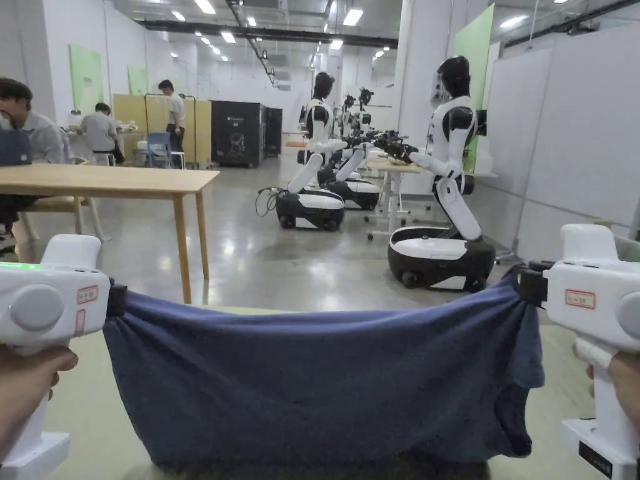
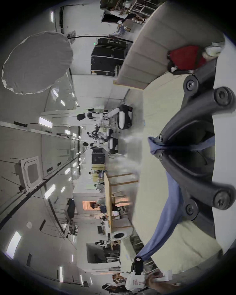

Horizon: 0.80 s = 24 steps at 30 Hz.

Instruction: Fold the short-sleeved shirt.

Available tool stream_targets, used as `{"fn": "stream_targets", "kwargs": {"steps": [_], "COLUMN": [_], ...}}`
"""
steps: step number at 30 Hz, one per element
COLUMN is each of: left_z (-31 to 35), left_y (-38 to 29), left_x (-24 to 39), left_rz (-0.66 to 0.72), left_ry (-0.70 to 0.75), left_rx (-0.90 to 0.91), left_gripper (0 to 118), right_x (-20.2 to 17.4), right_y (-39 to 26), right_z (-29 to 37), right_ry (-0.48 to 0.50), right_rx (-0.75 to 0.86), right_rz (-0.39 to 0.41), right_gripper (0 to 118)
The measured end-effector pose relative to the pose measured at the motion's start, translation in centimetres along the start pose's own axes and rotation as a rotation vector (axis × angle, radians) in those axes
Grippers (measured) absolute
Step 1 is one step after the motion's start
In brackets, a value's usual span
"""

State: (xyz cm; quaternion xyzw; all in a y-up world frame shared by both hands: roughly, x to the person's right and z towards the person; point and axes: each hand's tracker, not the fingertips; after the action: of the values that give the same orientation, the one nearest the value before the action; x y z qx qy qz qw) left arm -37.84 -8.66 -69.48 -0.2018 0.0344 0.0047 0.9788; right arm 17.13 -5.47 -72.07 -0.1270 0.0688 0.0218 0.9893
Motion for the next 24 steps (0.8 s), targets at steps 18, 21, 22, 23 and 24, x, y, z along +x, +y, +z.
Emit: {"fn": "stream_targets", "kwargs": {"steps": [18,21,22,23,24], "left_z": [9.5,13.8,14.7,15.5,16.3], "left_y": [-27.3,-27.0,-27.2,-28.1,-28.9], "left_x": [-1.8,-0.4,0.1,1.7,2.4], "left_rz": [0.019,0.005,0.004,-0.005,-0.008], "left_ry": [0.006,-0.029,-0.035,-0.035,-0.044], "left_rx": [-0.37,-0.249,-0.229,-0.238,-0.238], "left_gripper": [118,117,117,117,117], "right_x": [-2.0,-4.6,-5.5,-6.6,-7.7], "right_y": [-26.5,-25.2,-25.1,-25.2,-25.5], "right_z": [11.2,14.6,15.4,16.0,16.5], "right_ry": [0.1,0.151,0.166,0.191,0.196], "right_rx": [-0.562,-0.397,-0.345,-0.317,-0.285], "right_rz": [-0.099,-0.124,-0.132,-0.129,-0.128], "right_gripper": [104,115,115,115,115]}}
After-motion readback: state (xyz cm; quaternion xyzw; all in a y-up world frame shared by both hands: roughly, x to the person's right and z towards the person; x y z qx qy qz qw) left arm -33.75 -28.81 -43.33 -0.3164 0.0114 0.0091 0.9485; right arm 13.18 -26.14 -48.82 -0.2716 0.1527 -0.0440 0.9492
